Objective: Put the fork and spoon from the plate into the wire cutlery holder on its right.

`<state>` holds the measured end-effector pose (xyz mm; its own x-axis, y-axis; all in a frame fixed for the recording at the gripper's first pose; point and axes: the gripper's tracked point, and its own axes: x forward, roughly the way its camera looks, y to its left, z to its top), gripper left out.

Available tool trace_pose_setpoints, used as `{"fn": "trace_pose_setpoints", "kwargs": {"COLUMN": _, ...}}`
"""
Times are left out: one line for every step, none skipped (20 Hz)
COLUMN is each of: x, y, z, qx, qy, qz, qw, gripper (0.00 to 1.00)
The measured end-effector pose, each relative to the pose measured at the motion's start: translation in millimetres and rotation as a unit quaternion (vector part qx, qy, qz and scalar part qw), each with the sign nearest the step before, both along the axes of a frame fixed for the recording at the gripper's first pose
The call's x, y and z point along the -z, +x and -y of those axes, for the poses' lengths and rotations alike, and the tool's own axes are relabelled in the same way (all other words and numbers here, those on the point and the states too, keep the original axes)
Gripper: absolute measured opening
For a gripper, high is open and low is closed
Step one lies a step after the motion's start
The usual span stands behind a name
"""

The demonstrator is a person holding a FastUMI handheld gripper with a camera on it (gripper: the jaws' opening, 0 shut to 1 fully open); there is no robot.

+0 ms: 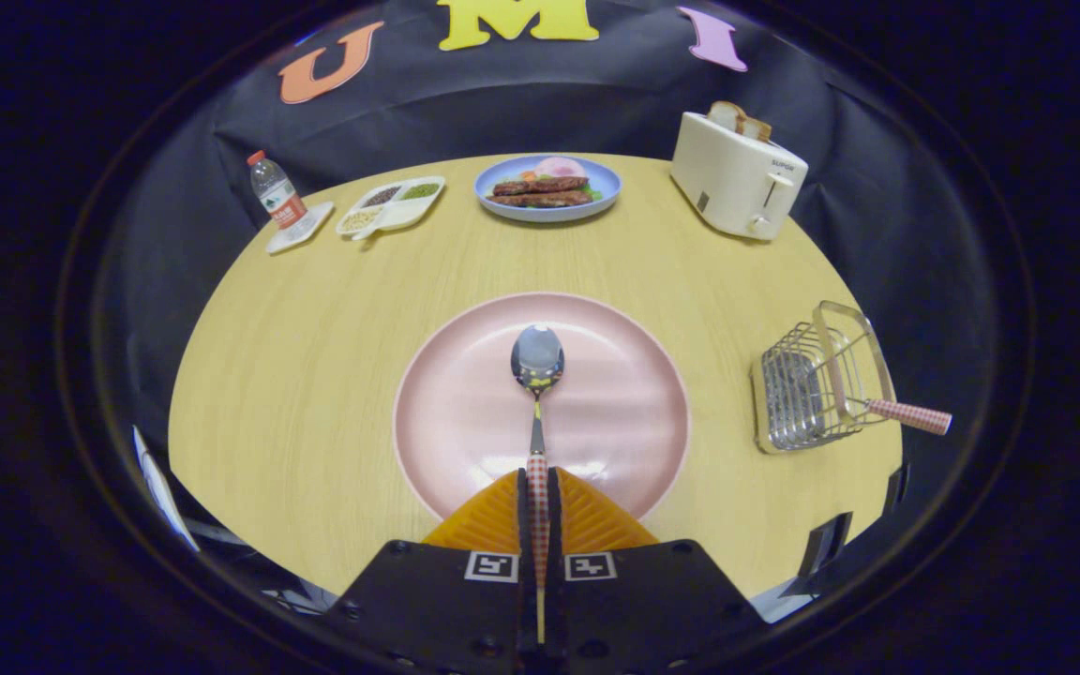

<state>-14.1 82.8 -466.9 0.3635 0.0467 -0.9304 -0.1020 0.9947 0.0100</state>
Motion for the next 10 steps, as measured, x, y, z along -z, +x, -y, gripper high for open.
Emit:
{"fn": "trace_pose_setpoints", "kwargs": {"x": -9, "y": 2, "z": 8, "qx": -0.005, "qy": -0.001, "qz": 0.0, "qw": 1.0, "gripper": 0.03}}
{"fn": "trace_pose_setpoints", "kwargs": {"x": -19, "y": 6, "z": 16, "qx": -0.007, "qy": -0.002, "qz": 0.001, "qw": 1.0, "gripper": 0.03}}
{"fn": "trace_pose_setpoints", "kwargs": {"x": -28, "y": 8, "z": 25, "qx": -0.009, "qy": -0.004, "qz": 0.003, "qw": 1.0, "gripper": 0.03}}
{"fn": "trace_pose_setpoints", "kwargs": {"x": -37, "y": 11, "z": 34, "qx": -0.009, "qy": -0.006, "qz": 0.004, "qw": 1.0, "gripper": 0.03}}
{"fn": "trace_pose_setpoints", "kwargs": {"x": -44, "y": 13, "z": 44, "qx": -0.008, "qy": -0.008, "qz": 0.004, "qw": 1.0, "gripper": 0.03}}
{"fn": "trace_pose_setpoints", "kwargs": {"x": -52, "y": 14, "z": 52, "qx": -0.007, "qy": -0.007, "qz": 0.003, "qw": 1.0, "gripper": 0.03}}
{"fn": "trace_pose_setpoints", "kwargs": {"x": -58, "y": 13, "z": 61, "qx": -0.008, "qy": -0.008, "qz": 0.001, "qw": 1.0, "gripper": 0.03}}
{"fn": "trace_pose_setpoints", "kwargs": {"x": -65, "y": 13, "z": 69, "qx": -0.009, "qy": -0.007, "qz": -0.001, "qw": 1.0, "gripper": 0.03}}
{"fn": "trace_pose_setpoints", "kwargs": {"x": -72, "y": 12, "z": 78, "qx": -0.011, "qy": -0.008, "qz": -0.003, "qw": 1.0, "gripper": 0.03}}
{"fn": "trace_pose_setpoints", "kwargs": {"x": -79, "y": 10, "z": 88, "qx": -0.013, "qy": -0.01, "qz": -0.005, "qw": 1.0, "gripper": 0.03}}
